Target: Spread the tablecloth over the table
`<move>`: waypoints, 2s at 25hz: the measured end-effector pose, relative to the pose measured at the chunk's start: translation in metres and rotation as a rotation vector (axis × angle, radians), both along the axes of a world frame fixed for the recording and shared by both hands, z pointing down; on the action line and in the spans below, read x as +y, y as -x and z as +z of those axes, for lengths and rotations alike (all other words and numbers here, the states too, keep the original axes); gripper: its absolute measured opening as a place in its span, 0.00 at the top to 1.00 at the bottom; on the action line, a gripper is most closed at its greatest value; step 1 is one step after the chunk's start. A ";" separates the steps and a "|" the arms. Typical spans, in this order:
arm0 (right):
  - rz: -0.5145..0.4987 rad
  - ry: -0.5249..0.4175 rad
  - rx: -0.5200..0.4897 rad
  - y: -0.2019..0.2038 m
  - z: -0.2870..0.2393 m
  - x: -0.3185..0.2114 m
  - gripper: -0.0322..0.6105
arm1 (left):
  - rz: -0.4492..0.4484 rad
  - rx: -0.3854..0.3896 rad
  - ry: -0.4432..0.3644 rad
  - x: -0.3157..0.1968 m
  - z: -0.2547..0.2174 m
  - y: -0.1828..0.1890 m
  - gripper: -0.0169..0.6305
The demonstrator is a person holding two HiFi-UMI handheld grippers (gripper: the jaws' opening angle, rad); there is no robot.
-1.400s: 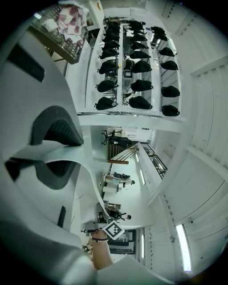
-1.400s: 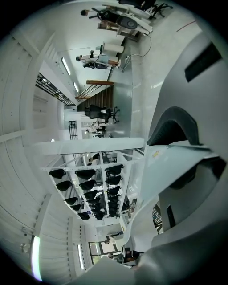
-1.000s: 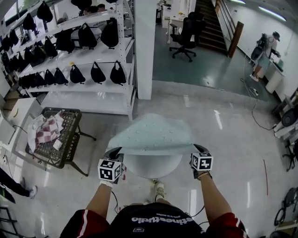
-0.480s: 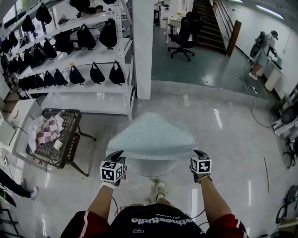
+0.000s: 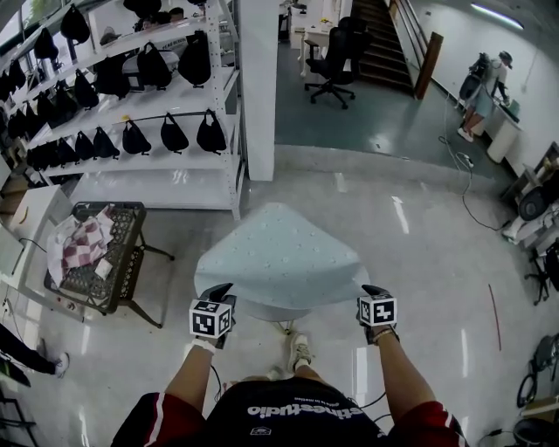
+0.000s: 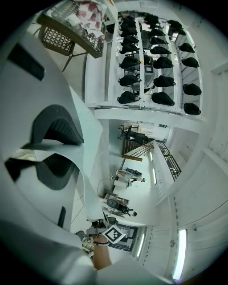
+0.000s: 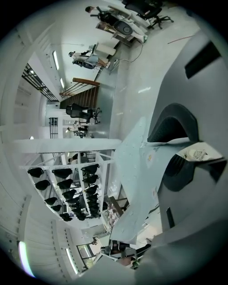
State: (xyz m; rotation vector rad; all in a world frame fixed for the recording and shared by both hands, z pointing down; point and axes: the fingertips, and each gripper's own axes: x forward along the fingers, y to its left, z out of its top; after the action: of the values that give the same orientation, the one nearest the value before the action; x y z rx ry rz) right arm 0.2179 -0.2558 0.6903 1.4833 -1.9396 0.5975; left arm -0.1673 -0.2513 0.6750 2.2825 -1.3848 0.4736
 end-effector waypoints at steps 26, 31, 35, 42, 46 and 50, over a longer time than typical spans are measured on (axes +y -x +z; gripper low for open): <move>-0.032 0.057 0.009 -0.014 -0.006 0.056 0.90 | 0.004 -0.077 0.113 0.049 0.021 0.011 0.70; -0.024 0.053 -0.005 -0.013 -0.005 0.054 0.90 | -0.012 -0.121 0.115 0.067 0.023 0.021 0.67; -0.027 0.056 -0.010 -0.009 -0.005 0.054 0.90 | -0.042 -0.135 0.122 0.084 0.018 0.039 0.62; -0.018 0.046 -0.045 0.000 -0.002 0.049 0.90 | -0.143 -0.097 0.092 0.102 0.003 0.073 0.64; -0.037 0.049 -0.063 0.011 0.000 0.048 0.90 | -0.186 -0.074 0.061 0.104 -0.011 0.083 0.67; -0.044 0.053 -0.057 0.021 0.005 0.048 0.90 | -0.193 -0.055 0.042 0.103 -0.018 0.081 0.68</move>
State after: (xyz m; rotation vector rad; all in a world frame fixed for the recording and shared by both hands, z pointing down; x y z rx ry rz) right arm 0.1964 -0.2074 0.6952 1.4010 -1.9786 0.6729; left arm -0.2479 -0.1484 0.6573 2.0907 -1.5876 0.5014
